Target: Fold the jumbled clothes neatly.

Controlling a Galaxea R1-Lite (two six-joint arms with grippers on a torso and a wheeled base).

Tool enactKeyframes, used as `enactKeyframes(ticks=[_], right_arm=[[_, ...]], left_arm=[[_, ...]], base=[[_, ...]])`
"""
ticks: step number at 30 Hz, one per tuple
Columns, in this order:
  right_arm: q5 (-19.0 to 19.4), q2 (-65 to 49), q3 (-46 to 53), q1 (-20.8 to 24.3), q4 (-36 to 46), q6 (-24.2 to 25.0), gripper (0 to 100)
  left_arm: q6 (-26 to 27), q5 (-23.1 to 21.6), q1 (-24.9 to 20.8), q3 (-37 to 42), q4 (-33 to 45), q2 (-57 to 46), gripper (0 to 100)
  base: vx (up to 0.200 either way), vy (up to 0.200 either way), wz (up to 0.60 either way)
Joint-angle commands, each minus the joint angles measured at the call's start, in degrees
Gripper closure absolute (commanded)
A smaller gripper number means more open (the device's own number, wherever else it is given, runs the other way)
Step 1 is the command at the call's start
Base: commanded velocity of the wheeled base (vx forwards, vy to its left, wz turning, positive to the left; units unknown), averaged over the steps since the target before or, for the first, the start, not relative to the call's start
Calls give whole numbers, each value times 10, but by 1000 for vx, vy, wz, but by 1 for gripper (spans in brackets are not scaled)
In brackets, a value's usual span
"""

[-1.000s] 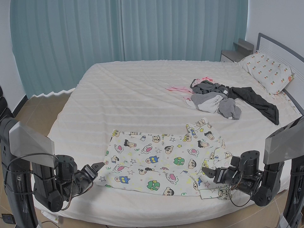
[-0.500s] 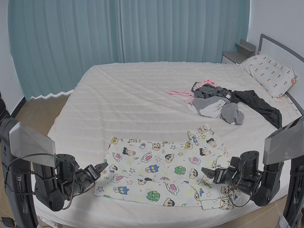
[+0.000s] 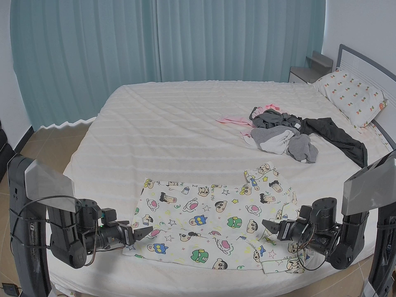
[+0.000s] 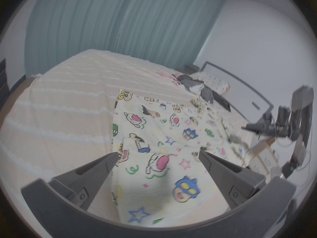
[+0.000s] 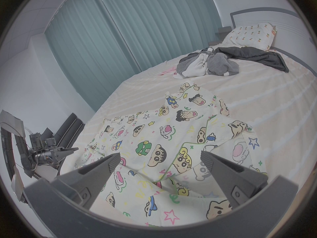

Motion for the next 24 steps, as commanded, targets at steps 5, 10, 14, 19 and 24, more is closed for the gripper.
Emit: enactKeyframes(ticks=[5,10,14,19,24], right_arm=[[-1,15,1,4,-4,-1,0],[-1,16,1,4,-4,-1,0],[-1,17,1,4,-4,-1,0],[-1,17,0,4,-4,-1,0],[-1,17,-1,5,-4,-1,0]], left_arm=[[25,-15,21,-64,51,49,0],[24,-17,17,-73,51,49,0],[23,-20,16,-72,50,49,0],[18,-21,14,-68,41,40,0],[19,-21,5,-60,40,37,0]], base=[[0,0,0],[0,0,0],[0,0,0],[0,0,0],[0,0,0]])
